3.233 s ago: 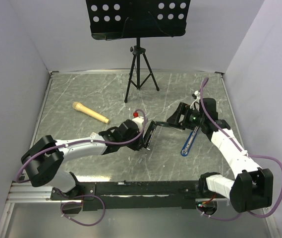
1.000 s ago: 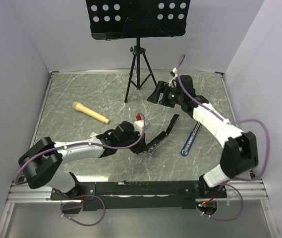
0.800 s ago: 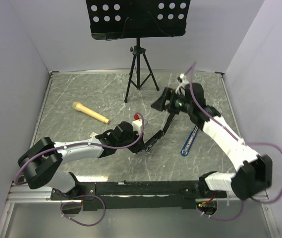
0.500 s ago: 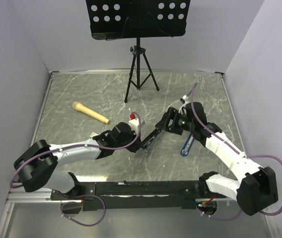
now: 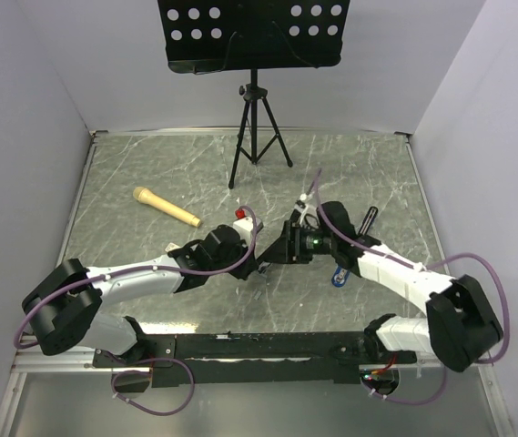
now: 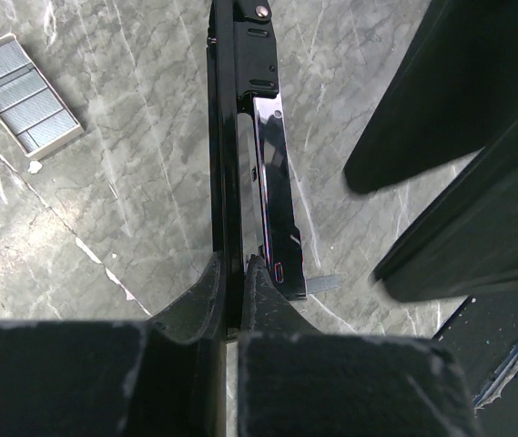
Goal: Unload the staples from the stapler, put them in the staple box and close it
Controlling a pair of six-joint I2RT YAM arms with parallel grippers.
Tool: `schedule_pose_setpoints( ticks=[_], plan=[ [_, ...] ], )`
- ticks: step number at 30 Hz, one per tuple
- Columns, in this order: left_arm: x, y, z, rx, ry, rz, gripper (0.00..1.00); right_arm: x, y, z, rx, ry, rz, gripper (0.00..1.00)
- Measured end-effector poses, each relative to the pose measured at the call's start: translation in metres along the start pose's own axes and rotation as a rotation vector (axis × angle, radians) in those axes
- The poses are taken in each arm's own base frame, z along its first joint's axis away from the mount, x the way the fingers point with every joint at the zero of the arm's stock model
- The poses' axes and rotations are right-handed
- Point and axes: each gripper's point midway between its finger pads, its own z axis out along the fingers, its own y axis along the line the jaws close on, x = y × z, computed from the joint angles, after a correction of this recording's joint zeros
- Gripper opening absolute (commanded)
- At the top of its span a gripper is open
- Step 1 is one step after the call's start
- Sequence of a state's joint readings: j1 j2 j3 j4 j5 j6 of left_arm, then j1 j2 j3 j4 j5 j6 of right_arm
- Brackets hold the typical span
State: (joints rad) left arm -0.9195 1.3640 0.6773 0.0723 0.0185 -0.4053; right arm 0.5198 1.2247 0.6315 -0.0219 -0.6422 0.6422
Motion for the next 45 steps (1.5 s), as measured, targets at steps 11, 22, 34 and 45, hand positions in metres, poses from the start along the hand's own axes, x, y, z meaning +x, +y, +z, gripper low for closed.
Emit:
schedule_pose_setpoints(
  ticks=[11,22,34,45],
  plan=[
    [0.000,0.000,0.000,-0.002,0.001,-0.004,0.01,0.022,0.002,0.024,-0.038,0.075,-0.033,0.50],
    [-0.001,0.000,-0.001,0.000,-0.004,-0.007,0.01,0.034,0.002,0.029,-0.049,0.098,-0.043,0.48],
    [0.000,0.001,-0.002,-0.008,0.000,-0.008,0.01,0.048,-0.008,0.033,-0.030,0.121,-0.030,0.32],
    [0.000,0.001,-0.002,-0.009,0.000,-0.008,0.01,0.046,-0.024,0.029,0.087,0.083,-0.038,0.27]
  ],
)
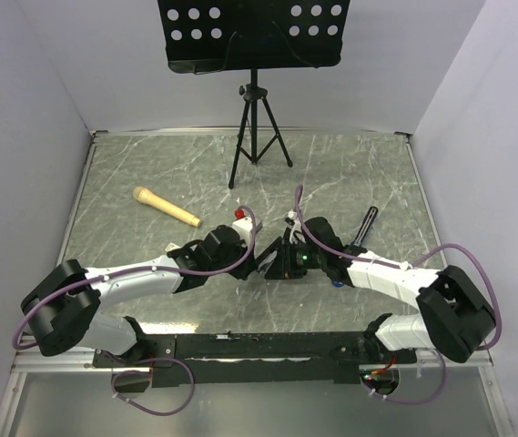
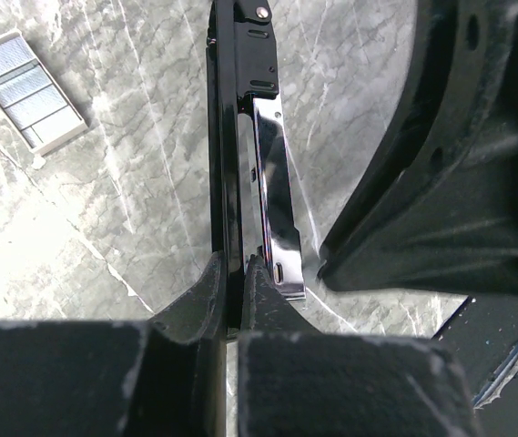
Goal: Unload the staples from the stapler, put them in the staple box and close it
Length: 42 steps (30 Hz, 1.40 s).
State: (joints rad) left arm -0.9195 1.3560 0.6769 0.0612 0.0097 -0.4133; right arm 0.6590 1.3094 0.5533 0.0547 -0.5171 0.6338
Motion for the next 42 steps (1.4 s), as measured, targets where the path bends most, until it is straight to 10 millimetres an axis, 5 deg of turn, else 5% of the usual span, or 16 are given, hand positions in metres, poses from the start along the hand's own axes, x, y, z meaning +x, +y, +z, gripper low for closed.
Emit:
schedule_pose_setpoints(
  ticks=[11,21,31,42],
  plan=[
    [-0.002,-0.001,-0.001,0.003,-0.007,-0.003,0.01,0.001,-0.008,-0.014,0.075,-0.025,-0.037,0.36],
    [-0.005,0.000,-0.002,-0.007,-0.018,-0.033,0.01,-0.012,-0.009,-0.033,0.153,-0.128,0.070,0.73],
    [-0.009,-0.013,-0.006,0.051,-0.039,-0.127,0.01,-0.052,-0.023,-0.047,0.236,-0.317,0.366,0.69],
    [-0.014,-0.021,-0.011,0.100,-0.091,-0.200,0.01,-0.076,-0.026,-0.035,0.181,-0.385,0.567,0.68]
  ],
)
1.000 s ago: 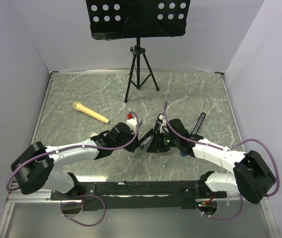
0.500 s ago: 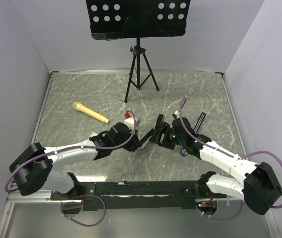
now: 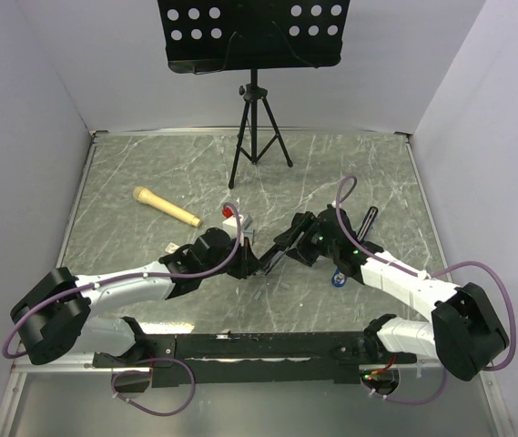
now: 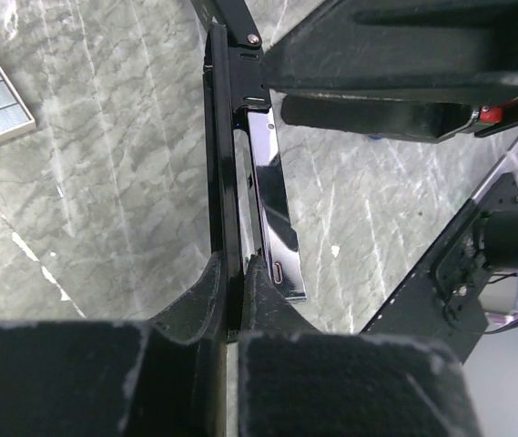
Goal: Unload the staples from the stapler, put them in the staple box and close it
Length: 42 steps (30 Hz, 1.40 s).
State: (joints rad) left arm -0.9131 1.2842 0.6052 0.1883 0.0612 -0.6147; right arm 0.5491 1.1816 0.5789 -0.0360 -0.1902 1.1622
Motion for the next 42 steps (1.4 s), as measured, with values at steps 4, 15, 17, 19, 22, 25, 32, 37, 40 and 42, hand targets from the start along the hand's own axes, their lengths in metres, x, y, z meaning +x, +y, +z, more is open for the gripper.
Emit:
schedule_pose_setpoints(
  ticks=[4,15,17,19,22,25,32,37,40,42],
  plan=[
    [0.000,-0.001,0.000,0.008,-0.010,-0.020,0.01,0.001,0.001,0.002,-0.019,-0.002,0.062,0.69],
    [-0.002,-0.003,0.000,0.016,-0.019,-0.035,0.01,0.000,-0.018,0.014,0.033,-0.025,0.142,0.56],
    [-0.002,-0.003,0.000,0.017,-0.020,-0.035,0.01,0.000,-0.020,0.017,0.039,-0.027,0.147,0.53],
    [-0.002,-0.004,0.000,0.017,-0.021,-0.036,0.01,-0.001,-0.023,0.021,0.049,-0.027,0.158,0.45],
    [-0.002,-0.002,0.000,0.010,-0.020,-0.042,0.01,-0.004,-0.021,0.026,0.031,-0.034,0.174,0.20],
    [-0.004,0.001,0.001,-0.003,-0.026,-0.060,0.01,-0.008,-0.021,0.028,0.005,-0.053,0.197,0.04],
    [-0.001,-0.001,0.003,0.012,-0.012,-0.058,0.46,-0.013,-0.023,0.021,-0.030,-0.079,0.184,0.00],
    [-0.011,-0.018,0.003,0.075,-0.019,-0.030,0.97,-0.039,-0.046,0.016,0.075,-0.159,0.105,0.00],
    [-0.021,-0.028,0.002,0.110,-0.025,0.001,0.99,-0.061,-0.055,0.009,0.164,-0.192,0.036,0.00],
    [-0.029,-0.036,0.001,0.128,-0.029,0.018,0.97,-0.077,-0.057,0.003,0.202,-0.201,-0.010,0.00]
  ],
)
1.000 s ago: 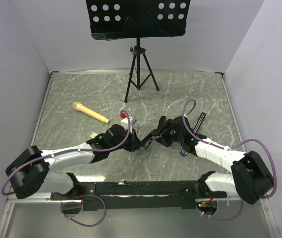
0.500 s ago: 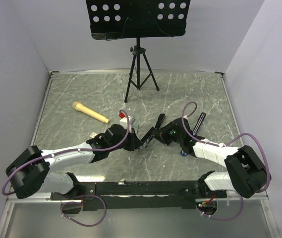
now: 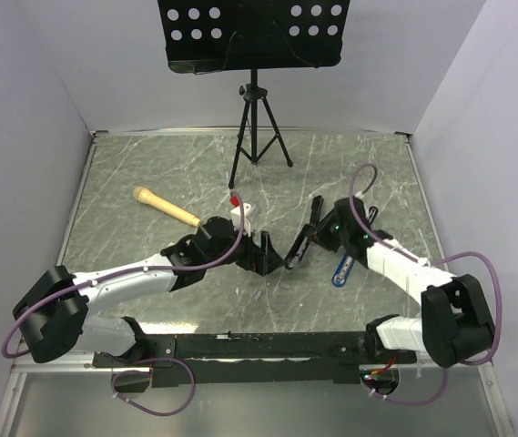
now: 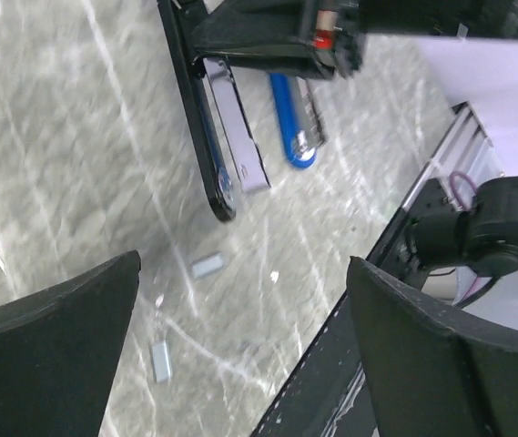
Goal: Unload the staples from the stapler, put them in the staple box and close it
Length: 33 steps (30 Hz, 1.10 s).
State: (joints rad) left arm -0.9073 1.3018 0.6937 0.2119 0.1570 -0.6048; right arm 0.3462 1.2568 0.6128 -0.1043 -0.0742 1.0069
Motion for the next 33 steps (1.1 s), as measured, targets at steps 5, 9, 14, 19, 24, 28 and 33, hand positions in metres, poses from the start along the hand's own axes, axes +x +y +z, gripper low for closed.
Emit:
schedule_pose_setpoints(
  ticks=[5,9,14,19,24,28,33],
  plan=[
    [-0.021,-0.012,-0.006,0.010,-0.025,0.064,0.97,-0.033,-0.013,-0.005,0.123,0.008,-0.148,0.00],
    [-0.030,-0.004,-0.019,-0.035,-0.048,0.112,0.97,-0.045,-0.027,-0.001,0.237,0.088,-0.269,0.00],
    [-0.045,0.020,-0.038,-0.149,-0.063,0.143,0.97,-0.048,-0.047,0.001,0.357,0.161,-0.355,0.00],
    [-0.056,0.027,-0.050,-0.210,-0.055,0.177,0.97,-0.056,-0.064,-0.001,0.461,0.166,-0.364,0.00],
    [-0.054,0.046,-0.064,-0.308,-0.015,0.215,0.97,-0.061,-0.081,0.012,0.550,0.169,-0.367,0.14],
    [-0.054,0.058,-0.076,-0.368,-0.010,0.252,0.97,-0.065,-0.085,0.014,0.578,0.157,-0.373,0.30],
    [-0.057,0.072,-0.085,-0.427,-0.027,0.249,0.97,-0.067,-0.085,0.013,0.580,0.152,-0.382,0.47]
  ],
)
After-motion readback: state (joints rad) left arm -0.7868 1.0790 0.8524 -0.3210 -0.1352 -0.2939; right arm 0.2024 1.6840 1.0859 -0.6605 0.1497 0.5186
